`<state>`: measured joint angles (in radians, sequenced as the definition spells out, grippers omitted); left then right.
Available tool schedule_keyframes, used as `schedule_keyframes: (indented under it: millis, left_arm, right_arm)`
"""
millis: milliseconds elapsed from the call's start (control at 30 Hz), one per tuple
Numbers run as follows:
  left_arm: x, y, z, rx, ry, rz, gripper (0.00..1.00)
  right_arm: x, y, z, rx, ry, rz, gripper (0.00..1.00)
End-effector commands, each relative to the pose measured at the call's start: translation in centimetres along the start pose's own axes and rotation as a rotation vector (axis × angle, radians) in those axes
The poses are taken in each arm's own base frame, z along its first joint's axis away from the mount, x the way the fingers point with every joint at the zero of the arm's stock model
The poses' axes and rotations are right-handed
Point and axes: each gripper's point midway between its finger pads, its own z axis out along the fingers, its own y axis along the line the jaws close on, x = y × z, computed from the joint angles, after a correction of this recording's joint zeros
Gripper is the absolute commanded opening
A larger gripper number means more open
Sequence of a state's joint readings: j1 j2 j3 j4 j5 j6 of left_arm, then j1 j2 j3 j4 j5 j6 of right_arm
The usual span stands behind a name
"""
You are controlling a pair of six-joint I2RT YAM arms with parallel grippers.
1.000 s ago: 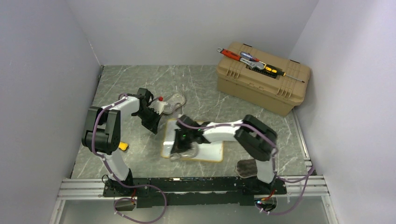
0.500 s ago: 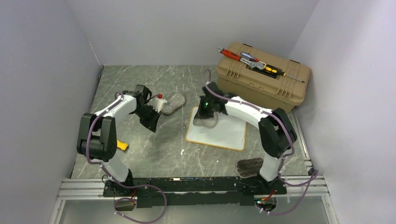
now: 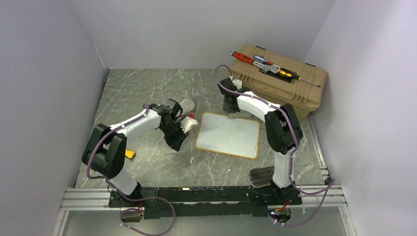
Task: Erase the whiteboard
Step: Adjust the whiteboard at the center of the board.
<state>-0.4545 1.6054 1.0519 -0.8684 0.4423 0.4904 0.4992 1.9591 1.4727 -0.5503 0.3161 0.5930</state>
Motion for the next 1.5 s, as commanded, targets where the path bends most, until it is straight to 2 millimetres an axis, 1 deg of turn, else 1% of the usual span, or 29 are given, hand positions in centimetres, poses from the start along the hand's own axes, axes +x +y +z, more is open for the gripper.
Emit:
schedule_keyframes:
  millis: [0, 67, 133, 267, 367, 433, 533, 600, 633, 700, 800, 833, 933, 1000, 1100, 1200, 1267, 1300, 1333, 1400, 1467]
  left_arm:
    - [-2.4, -0.8, 1.1, -0.045, -0.019, 0.183, 0.24]
    - [-3.6, -1.0, 1.7, -0.075, -0.019, 0.254, 0.25]
    - [-4.9, -1.7, 2.4, -0.08, -0.021, 0.314, 0.28]
    - [-6.8, -2.6, 4.6, -0.112, 0.008, 0.42, 0.31]
    - [-8.1, -2.9, 6.5, -0.163, 0.019, 0.501, 0.31]
    - [-8.9, -3.0, 7.5, -0.203, 0.022, 0.56, 0.31]
    - [-10.1, -3.3, 8.9, -0.226, 0.021, 0.624, 0.31]
    - [-10.7, -3.2, 9.8, -0.253, 0.036, 0.653, 0.31]
    - [-10.8, -2.9, 10.4, -0.264, 0.05, 0.66, 0.31]
    - [-11.0, -2.6, 11.1, -0.274, 0.065, 0.666, 0.3]
    - [-10.0, -1.6, 12.0, -0.294, 0.122, 0.66, 0.26]
    - [-9.3, -1.3, 12.2, -0.291, 0.145, 0.66, 0.24]
    - [-6.7, 1.0, 11.8, -0.327, 0.205, 0.618, 0.19]
    - [-5.2, 2.6, 11.2, -0.34, 0.222, 0.575, 0.18]
    - [-3.5, 4.8, 9.9, -0.357, 0.225, 0.503, 0.17]
    - [-2.8, 6.2, 8.8, -0.374, 0.209, 0.461, 0.17]
    - [-2.6, 6.7, 8.2, -0.374, 0.197, 0.432, 0.16]
    - [-2.6, 6.8, 8.0, -0.367, 0.188, 0.415, 0.15]
    - [-2.7, 6.7, 7.8, -0.357, 0.178, 0.402, 0.14]
    - [-2.9, 6.3, 7.4, -0.337, 0.158, 0.388, 0.13]
    - [-2.6, 5.7, 7.3, -0.313, 0.15, 0.381, 0.13]
  right_arm:
    - [0.1, -4.4, 1.3, 0.204, -0.04, -0.072, 0.0]
    - [0.8, -5.3, 1.9, 0.239, -0.031, -0.091, 0.0]
    - [1.5, -6.0, 2.6, 0.265, -0.01, -0.105, 0.0]
    - [3.2, -7.0, 3.9, 0.31, 0.046, -0.138, 0.0]
    - [5.0, -7.6, 4.7, 0.307, 0.107, -0.147, 0.0]
    - [6.6, -7.4, 5.0, 0.256, 0.168, -0.129, 0.0]
    - [9.3, -7.1, 5.0, 0.196, 0.238, -0.093, 0.0]
    - [10.6, -6.8, 4.9, 0.162, 0.267, -0.065, 0.0]
    - [11.1, -6.8, 4.8, 0.149, 0.276, -0.054, 0.0]
    - [12.0, -6.5, 4.6, 0.121, 0.295, -0.037, 0.0]
    - [12.9, -6.2, 4.1, 0.092, 0.318, -0.025, 0.0]
    - [13.2, -6.0, 4.0, 0.081, 0.324, -0.025, 0.0]
    - [14.4, -5.2, 3.4, 0.047, 0.354, -0.028, 0.0]
    - [15.4, -4.7, 2.9, 0.026, 0.374, -0.019, 0.0]
    - [17.3, -3.8, 1.9, -0.018, 0.405, 0.005, 0.0]
    - [19.7, -3.0, 0.4, -0.032, 0.427, 0.004, 0.0]
    - [21.7, -2.7, -0.8, -0.035, 0.441, 0.005, 0.0]
    - [23.0, -2.9, -1.6, -0.02, 0.45, 0.015, 0.0]
    - [24.1, -3.1, -2.3, -0.01, 0.449, 0.004, 0.0]
    - [26.2, -3.0, -3.7, -0.013, 0.449, 0.035, 0.0]
    - [28.3, -2.9, -5.4, -0.028, 0.454, 0.042, 0.0]
